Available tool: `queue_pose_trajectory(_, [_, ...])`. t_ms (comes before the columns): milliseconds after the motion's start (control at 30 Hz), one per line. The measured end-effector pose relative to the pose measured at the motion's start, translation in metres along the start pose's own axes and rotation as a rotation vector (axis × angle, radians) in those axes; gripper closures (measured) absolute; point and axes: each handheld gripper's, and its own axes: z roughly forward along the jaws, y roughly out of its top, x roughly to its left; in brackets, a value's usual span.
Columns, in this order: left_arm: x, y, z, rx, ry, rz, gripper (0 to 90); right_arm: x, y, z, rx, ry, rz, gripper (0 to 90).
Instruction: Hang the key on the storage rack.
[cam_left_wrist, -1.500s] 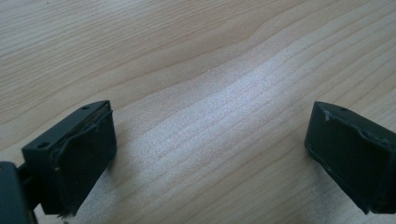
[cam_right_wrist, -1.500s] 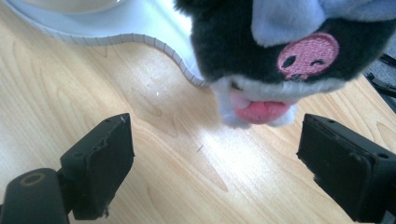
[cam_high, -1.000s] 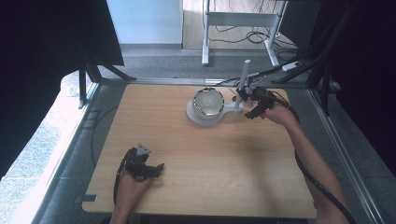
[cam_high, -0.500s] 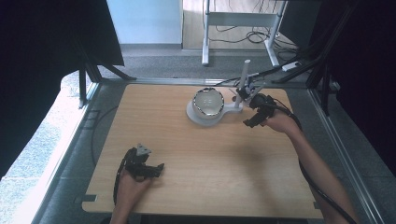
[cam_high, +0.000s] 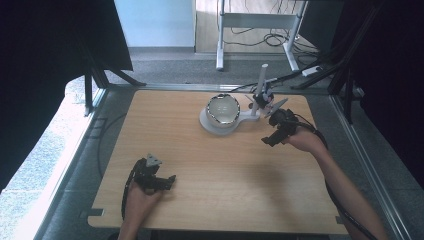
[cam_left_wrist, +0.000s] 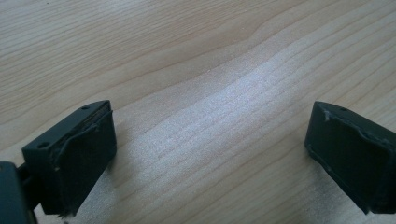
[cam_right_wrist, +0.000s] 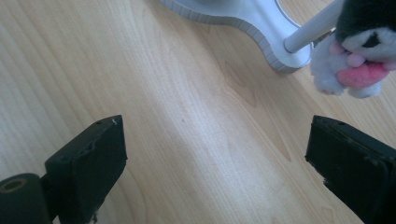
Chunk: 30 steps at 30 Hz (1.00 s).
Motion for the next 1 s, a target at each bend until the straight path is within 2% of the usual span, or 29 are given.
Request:
queue_pose_trajectory(500, [0.000, 0.000, 0.000, -0.002, 0.000, 0.001, 2.1, 0.024, -0.022, -0.018, -0.063, 0.006, -0.012, 5.3])
queue_pose_trajectory(1000, [0.000, 0.000, 0.000, -0.002, 0.000, -0.003, 2.2, 0.049, -0.059, -0.031, -0.109, -0.010, 0.017, 5.6])
